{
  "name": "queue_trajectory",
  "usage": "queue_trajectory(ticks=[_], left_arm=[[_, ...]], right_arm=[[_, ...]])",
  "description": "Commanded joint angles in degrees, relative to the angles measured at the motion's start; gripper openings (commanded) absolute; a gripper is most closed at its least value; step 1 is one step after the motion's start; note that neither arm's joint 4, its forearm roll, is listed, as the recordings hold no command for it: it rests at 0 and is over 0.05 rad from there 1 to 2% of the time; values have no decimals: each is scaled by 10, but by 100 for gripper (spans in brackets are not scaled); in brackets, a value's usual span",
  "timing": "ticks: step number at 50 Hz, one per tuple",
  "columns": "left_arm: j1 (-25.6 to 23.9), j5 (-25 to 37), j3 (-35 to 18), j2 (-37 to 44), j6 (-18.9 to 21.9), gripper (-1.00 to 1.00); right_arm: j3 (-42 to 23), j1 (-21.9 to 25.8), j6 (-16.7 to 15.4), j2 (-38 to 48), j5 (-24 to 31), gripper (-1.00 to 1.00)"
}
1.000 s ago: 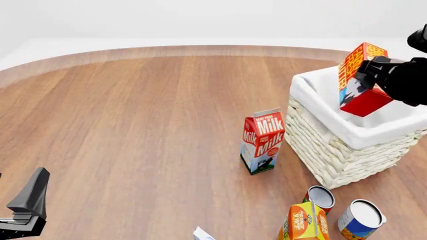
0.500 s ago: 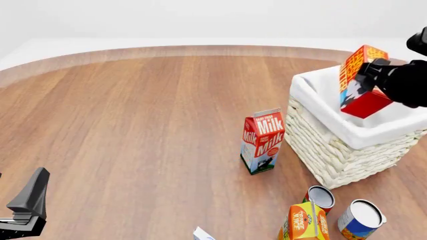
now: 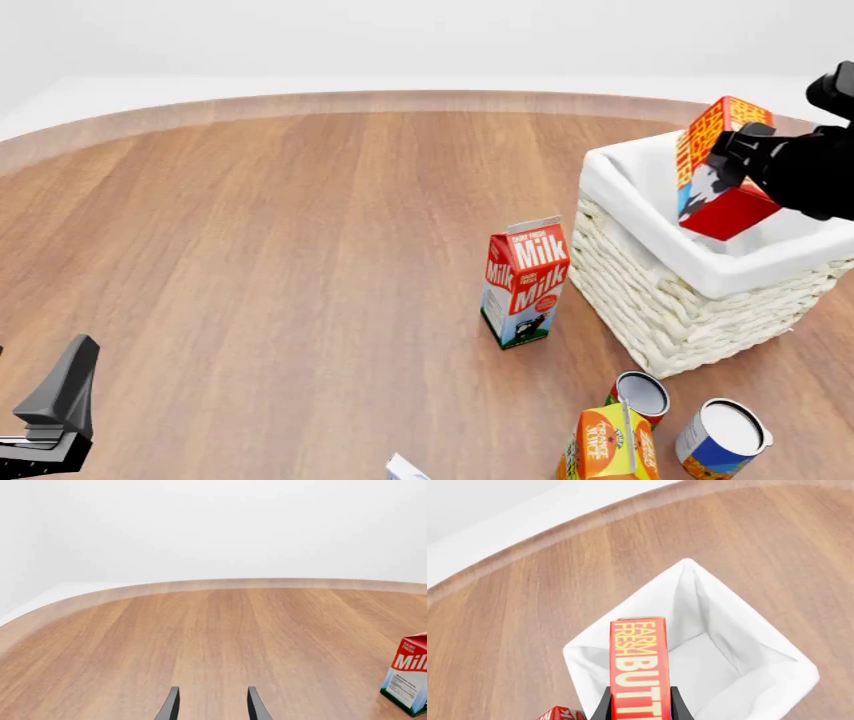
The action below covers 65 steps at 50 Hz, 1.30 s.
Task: Pick up the cream cheese box and the butter, and put them in the basket.
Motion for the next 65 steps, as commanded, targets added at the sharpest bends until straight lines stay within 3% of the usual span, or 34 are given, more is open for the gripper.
queue_trajectory(ticks=[1, 4, 5, 31, 48, 65], left_arm=[[0, 0, 0, 0, 0, 100], [0, 0, 0, 0, 0, 100], [0, 0, 0, 0, 0, 100], [0, 0, 0, 0, 0, 100], [0, 0, 0, 0, 0, 100], [0, 0, 0, 0, 0, 100]], right_arm=[[-8, 5, 6, -2, -5, -100], [-8, 5, 6, -2, -5, -100], [-20, -6, -11, 1, 3, 100], [-33, 14, -16, -14, 12, 100], [-104, 157, -45, -65, 110, 100], [-145, 289, -74, -68, 157, 100]])
